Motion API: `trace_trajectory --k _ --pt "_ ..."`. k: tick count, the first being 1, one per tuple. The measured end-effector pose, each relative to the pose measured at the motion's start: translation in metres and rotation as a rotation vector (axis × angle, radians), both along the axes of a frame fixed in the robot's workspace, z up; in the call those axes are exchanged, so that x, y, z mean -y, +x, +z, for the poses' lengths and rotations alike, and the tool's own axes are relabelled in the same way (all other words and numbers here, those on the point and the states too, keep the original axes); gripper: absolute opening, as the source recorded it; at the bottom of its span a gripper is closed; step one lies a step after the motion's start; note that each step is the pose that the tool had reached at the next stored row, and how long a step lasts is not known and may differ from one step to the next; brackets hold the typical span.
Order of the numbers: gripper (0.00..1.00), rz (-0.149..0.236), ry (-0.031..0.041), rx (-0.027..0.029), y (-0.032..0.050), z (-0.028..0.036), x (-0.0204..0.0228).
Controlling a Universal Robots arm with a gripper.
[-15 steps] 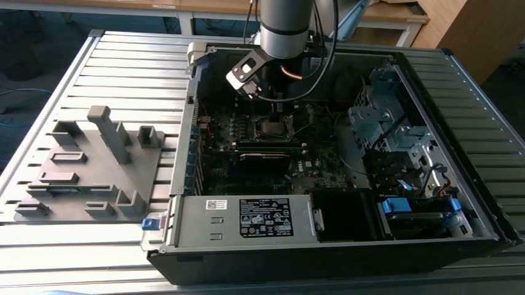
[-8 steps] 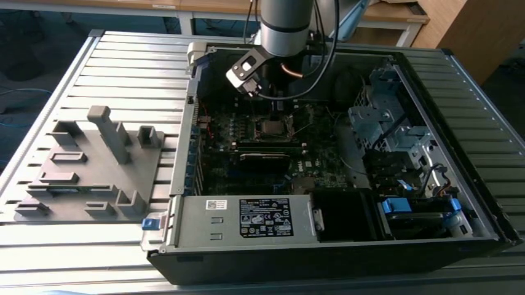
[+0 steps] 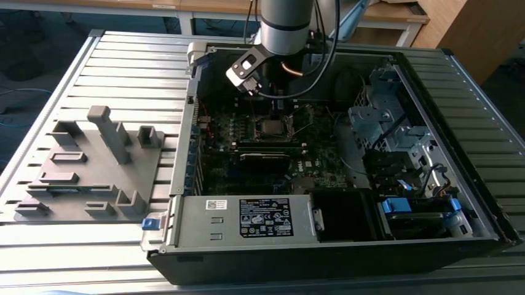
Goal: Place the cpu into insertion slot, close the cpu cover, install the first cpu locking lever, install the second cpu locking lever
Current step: 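Close the cpu cover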
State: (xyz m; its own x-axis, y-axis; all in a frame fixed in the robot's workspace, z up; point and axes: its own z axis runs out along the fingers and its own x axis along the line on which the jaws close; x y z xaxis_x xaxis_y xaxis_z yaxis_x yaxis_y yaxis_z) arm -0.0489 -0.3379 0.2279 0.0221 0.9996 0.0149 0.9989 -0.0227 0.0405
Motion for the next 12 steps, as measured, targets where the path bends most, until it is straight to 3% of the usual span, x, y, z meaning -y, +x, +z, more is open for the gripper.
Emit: trace_trajectory --k 12 --pt "0.11 0.0 0.0006 0.0003 0.0 0.0038 -0.0001"
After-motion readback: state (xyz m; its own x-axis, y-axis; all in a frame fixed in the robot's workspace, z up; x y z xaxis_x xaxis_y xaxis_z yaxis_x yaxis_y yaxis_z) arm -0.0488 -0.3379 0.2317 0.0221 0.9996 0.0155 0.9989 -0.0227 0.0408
